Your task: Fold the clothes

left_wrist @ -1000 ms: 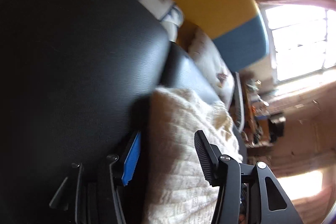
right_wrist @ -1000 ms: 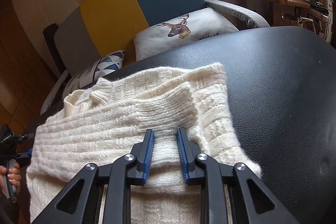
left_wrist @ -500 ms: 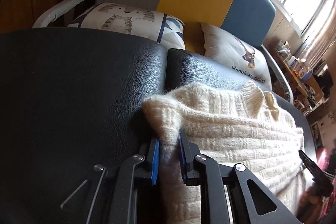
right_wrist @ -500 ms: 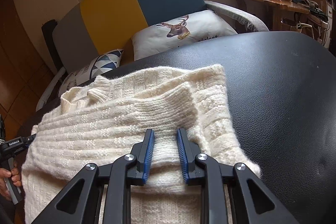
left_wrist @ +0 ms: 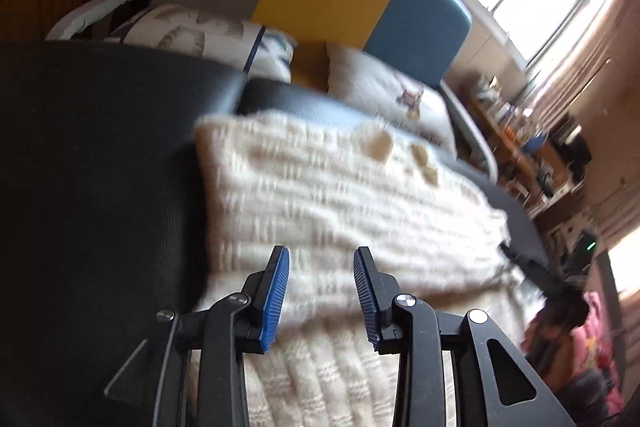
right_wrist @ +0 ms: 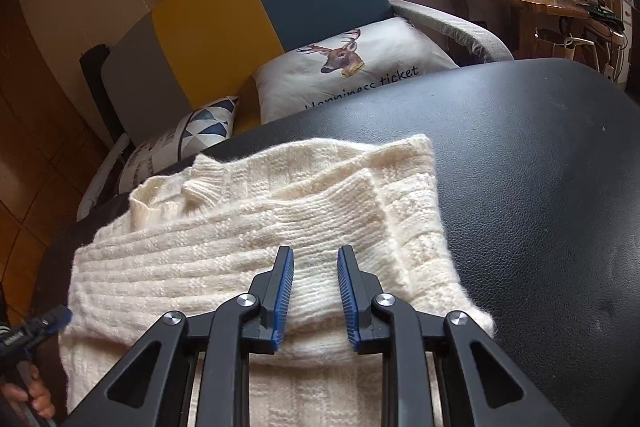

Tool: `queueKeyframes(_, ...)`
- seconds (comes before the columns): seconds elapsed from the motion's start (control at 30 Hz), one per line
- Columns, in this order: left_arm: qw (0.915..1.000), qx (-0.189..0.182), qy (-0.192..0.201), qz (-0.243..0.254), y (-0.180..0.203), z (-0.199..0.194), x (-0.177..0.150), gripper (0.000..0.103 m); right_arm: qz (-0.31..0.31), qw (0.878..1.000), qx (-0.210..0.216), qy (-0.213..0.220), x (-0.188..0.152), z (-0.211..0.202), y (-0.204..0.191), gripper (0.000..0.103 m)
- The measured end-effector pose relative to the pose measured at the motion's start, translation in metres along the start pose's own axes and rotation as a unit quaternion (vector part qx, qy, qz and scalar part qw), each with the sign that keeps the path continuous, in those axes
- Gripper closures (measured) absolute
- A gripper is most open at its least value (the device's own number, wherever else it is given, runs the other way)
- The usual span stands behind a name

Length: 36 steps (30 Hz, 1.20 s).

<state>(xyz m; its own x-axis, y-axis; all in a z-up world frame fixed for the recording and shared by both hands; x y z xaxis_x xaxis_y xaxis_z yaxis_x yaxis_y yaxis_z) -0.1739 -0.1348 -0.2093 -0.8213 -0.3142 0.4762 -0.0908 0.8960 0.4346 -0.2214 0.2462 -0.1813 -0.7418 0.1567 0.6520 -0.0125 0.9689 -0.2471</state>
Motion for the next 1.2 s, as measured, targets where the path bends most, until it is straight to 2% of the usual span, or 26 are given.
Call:
queueKeyframes(0.07,0.9999,0.013,0.009,0.003,-0.011,-0.002,-0.006,0.077,-0.006,1.000,0.001,-0.002,-0.008,0.005,0.002,0.080)
queueKeyframes(0.17,0.9997,0.019,0.012,-0.008,-0.021,-0.008,-0.008,0.078,0.001,1.000,0.012,-0.003,-0.013,0.010,0.007,0.080)
queueKeyframes(0.27,0.9993,0.021,0.022,-0.019,-0.012,-0.016,-0.001,0.077,0.008,1.000,0.017,-0.007,-0.006,0.007,0.008,0.080)
queueKeyframes(0.33,0.9992,0.000,0.040,-0.009,0.004,-0.025,0.004,0.075,0.004,1.000,0.023,-0.001,0.002,0.002,0.004,0.080)
queueKeyframes(0.47,0.9975,-0.029,0.061,0.020,0.036,-0.023,0.021,0.062,-0.009,1.000,0.025,0.004,0.024,0.007,0.000,0.080)
queueKeyframes(0.57,0.9984,-0.003,0.049,0.028,0.039,0.000,0.035,0.062,-0.006,1.000,-0.006,-0.029,0.029,0.028,0.008,0.080)
queueKeyframes(0.63,0.9990,0.016,0.036,0.023,0.030,0.017,0.039,0.062,0.007,1.000,0.006,-0.024,0.028,0.036,0.017,0.080)
queueKeyframes(0.73,0.9992,0.018,0.031,0.018,0.011,0.031,0.034,0.061,-0.003,1.000,0.011,0.003,0.024,0.038,0.021,0.081)
queueKeyframes(0.8,0.9982,0.027,0.039,0.036,0.013,0.030,0.031,0.061,-0.001,1.000,0.013,0.009,0.022,0.038,0.021,0.081)
queueKeyframes(0.93,0.9968,0.052,0.043,0.041,0.021,0.025,0.030,0.061,0.009,0.999,0.032,0.008,0.024,0.032,0.024,0.080)
queueKeyframes(1.13,0.9945,0.008,0.086,0.058,0.040,-0.023,0.003,0.060,-0.017,0.998,0.057,0.006,0.015,-0.009,0.008,0.080)
queueKeyframes(1.2,0.9945,0.031,0.075,0.065,0.036,-0.017,-0.005,0.058,-0.024,0.998,0.058,-0.003,0.006,-0.009,0.006,0.077)
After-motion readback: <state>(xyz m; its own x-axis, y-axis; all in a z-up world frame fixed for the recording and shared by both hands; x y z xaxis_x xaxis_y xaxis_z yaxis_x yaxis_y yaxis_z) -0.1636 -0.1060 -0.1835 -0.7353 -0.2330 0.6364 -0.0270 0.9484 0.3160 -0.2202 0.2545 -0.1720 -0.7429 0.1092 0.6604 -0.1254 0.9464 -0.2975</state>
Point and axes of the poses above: each gripper's, at about its wrist camera, not at the fingertips, and z roughly the way its jaws point, y to its right, x to its top, the point moved 4 cm from there along z, roughly the way its jaws point, and after that the axes turned 6 degrees about -z, right-handed, at the moved point
